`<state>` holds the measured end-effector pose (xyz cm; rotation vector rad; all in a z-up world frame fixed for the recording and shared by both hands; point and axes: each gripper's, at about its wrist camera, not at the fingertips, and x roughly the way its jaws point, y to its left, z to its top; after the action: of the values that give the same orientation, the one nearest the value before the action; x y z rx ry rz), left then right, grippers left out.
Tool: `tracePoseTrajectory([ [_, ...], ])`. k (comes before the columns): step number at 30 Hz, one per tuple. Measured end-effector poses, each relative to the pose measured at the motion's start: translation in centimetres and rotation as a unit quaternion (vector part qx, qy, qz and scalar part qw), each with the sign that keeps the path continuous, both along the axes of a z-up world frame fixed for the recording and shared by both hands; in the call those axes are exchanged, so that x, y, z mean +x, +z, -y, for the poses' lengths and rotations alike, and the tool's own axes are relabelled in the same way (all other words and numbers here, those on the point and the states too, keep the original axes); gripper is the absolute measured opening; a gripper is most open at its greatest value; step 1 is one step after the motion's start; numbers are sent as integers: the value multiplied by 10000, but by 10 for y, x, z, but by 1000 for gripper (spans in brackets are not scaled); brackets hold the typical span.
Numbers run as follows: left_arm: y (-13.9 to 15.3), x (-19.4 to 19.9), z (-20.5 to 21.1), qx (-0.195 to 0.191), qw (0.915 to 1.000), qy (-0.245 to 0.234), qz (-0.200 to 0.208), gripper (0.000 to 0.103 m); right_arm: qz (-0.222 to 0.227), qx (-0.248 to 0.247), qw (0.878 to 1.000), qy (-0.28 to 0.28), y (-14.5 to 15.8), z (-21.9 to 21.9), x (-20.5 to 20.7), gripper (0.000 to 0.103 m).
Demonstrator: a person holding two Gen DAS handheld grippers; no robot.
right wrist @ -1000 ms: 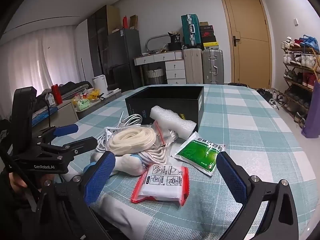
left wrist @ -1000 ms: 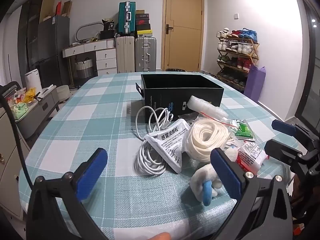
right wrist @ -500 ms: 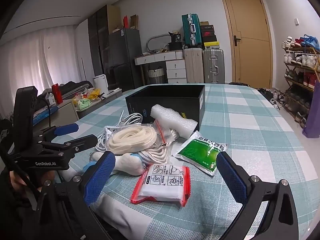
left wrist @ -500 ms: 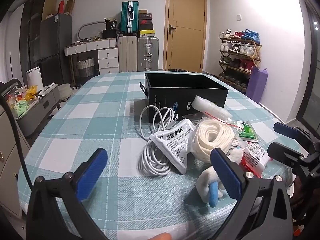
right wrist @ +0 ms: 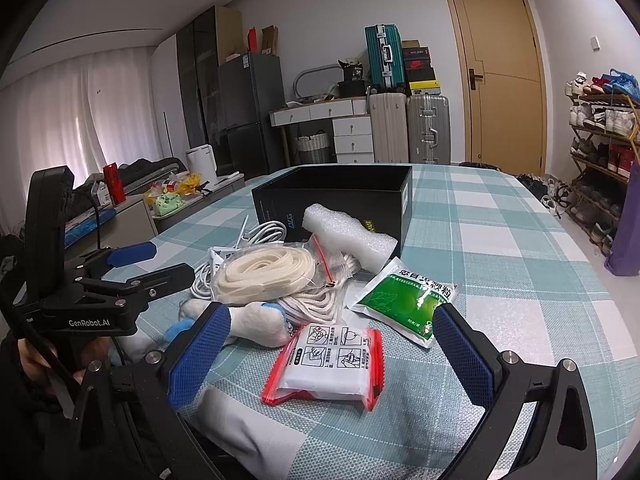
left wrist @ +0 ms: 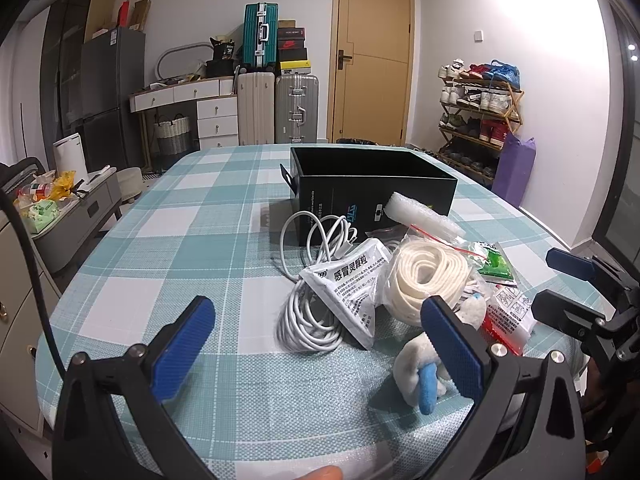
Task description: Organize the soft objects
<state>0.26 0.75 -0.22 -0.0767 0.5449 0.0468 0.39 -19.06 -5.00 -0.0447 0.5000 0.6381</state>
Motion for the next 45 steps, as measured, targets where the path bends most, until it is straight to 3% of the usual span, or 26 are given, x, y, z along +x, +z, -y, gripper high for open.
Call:
tracePoseTrajectory([
  [32, 0, 0, 0, -4, 10000, -10, 14, 103, 9, -25, 10000, 10, -2, -2, 1, 102],
  [45, 4, -2, 8, 35, 9995, -315, 93, 103, -145, -111, 9998, 8, -6, -5, 6, 102],
])
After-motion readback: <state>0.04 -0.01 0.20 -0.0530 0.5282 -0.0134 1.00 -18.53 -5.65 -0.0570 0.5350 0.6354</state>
